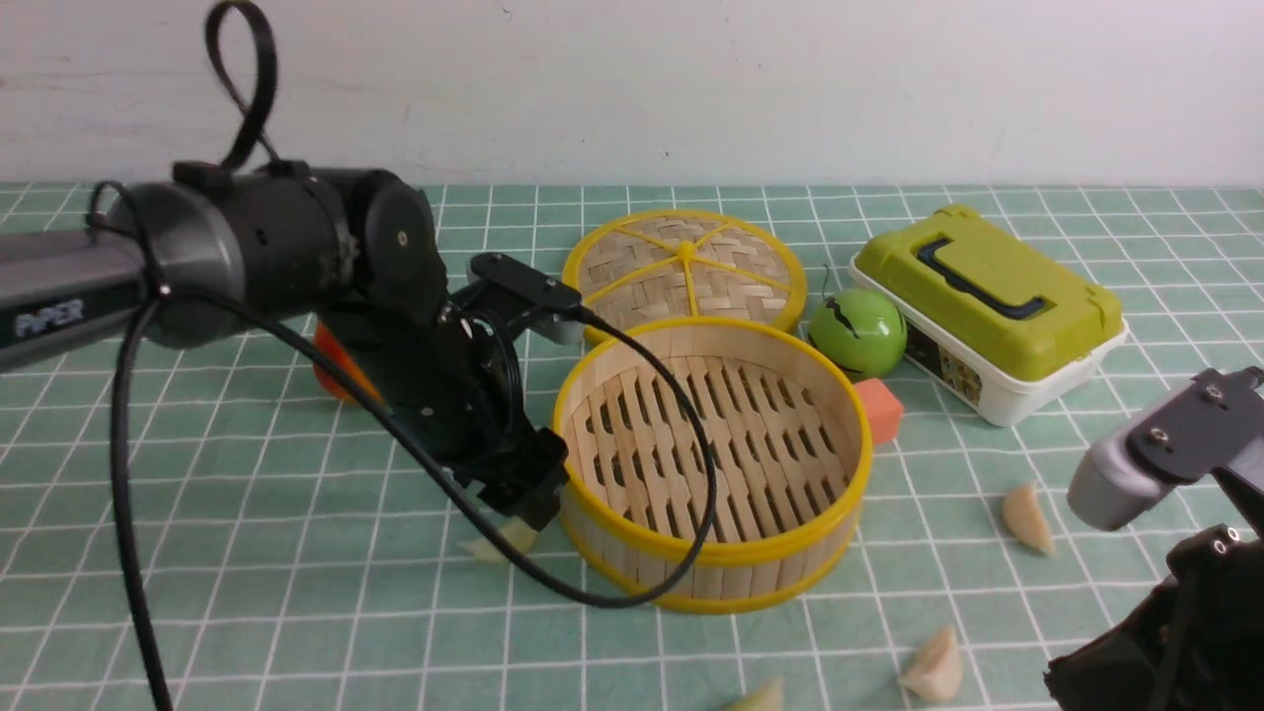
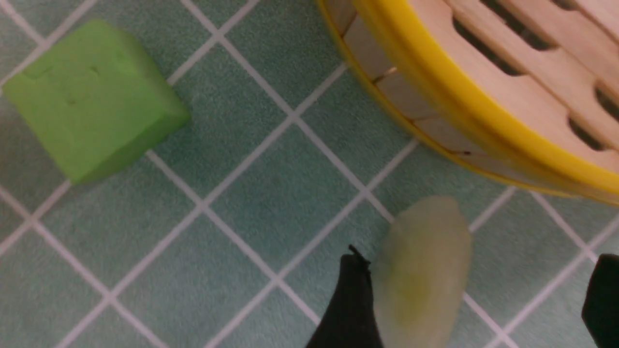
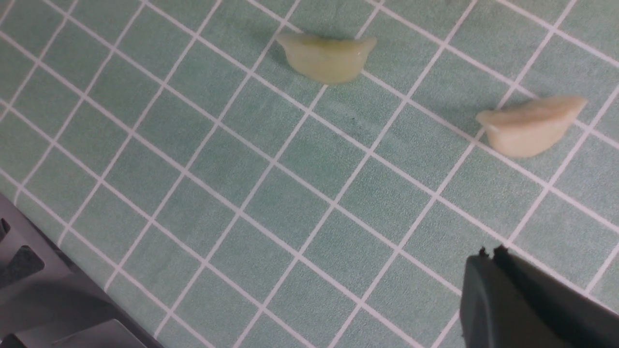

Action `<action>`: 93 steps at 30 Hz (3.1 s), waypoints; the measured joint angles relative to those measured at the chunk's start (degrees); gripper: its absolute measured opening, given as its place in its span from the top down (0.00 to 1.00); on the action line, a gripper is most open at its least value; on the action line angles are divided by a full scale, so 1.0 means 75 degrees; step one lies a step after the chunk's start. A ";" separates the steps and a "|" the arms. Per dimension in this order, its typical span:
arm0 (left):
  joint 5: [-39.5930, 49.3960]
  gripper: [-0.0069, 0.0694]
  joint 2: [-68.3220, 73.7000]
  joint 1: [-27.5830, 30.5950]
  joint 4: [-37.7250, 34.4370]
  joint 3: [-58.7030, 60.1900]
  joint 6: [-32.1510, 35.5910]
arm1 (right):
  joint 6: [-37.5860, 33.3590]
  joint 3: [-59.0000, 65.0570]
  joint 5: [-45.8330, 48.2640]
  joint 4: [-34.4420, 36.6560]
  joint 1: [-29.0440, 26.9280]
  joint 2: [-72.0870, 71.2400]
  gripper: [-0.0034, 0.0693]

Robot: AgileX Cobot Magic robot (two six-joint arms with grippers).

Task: Put the dumplings into the steamer on the table with the blue tablecloth.
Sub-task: 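Reach for and grasp a dumpling on the table with the left gripper, then place the dumpling into the bamboo steamer basket with the left gripper, then reach for and grasp a dumpling on the table with the left gripper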

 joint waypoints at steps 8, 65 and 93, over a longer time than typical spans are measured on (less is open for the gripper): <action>-0.0226 0.29 0.0480 0.0000 0.0000 0.0000 0.0158 | 0.0000 0.0000 -0.0024 -0.0037 0.0006 0.0009 0.95; 0.2255 0.50 0.4178 -0.1890 0.1647 -0.7388 -0.5859 | 0.0217 -0.0184 0.0842 -0.0122 0.0006 -0.1870 0.88; 0.3461 0.31 -0.0136 -0.3623 0.1404 -0.2014 -0.3710 | 0.0232 -0.0133 0.0637 -0.0316 0.0006 -0.1870 0.84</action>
